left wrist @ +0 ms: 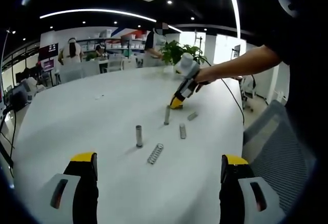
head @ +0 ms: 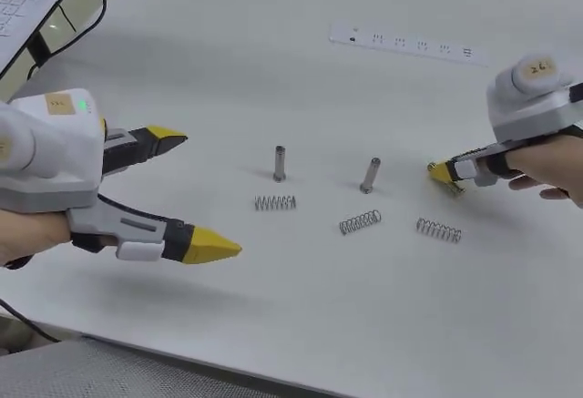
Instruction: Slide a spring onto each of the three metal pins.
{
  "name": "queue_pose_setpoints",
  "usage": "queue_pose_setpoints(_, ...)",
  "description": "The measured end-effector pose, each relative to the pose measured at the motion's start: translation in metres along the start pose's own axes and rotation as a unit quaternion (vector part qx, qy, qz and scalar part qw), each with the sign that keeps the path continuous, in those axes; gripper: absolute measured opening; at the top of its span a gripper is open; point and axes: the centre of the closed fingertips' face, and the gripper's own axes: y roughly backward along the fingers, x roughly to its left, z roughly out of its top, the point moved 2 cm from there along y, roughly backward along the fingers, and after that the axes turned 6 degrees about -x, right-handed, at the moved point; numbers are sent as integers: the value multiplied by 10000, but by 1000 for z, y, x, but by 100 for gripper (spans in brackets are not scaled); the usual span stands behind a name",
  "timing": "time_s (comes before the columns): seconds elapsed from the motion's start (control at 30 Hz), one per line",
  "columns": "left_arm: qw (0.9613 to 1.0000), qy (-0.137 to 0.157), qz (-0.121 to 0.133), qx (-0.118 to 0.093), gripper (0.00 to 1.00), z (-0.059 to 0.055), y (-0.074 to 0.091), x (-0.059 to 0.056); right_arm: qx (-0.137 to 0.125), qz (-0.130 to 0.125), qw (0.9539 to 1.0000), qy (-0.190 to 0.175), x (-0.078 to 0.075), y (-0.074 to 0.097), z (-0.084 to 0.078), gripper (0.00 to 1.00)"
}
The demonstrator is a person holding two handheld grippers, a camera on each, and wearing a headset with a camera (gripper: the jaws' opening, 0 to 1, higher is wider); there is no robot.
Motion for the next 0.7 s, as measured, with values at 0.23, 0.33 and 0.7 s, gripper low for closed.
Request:
queue_pose_setpoints(0.23, 10000, 20, 3, -10, 98, 1, -1, 0, -126, 57, 9999, -74, 4, 9, -1, 5)
queue_pose_setpoints(0.33, 10000, 42, 6, -17, 98, 0, -2, 0, -199, 81, 9997, -84, 6, 14, 0, 5)
queue_pose_setpoints(0.7, 10000, 47, -11, -27, 97, 1, -1, -4, -332, 140, 9993, 32, 14, 26, -1, 5)
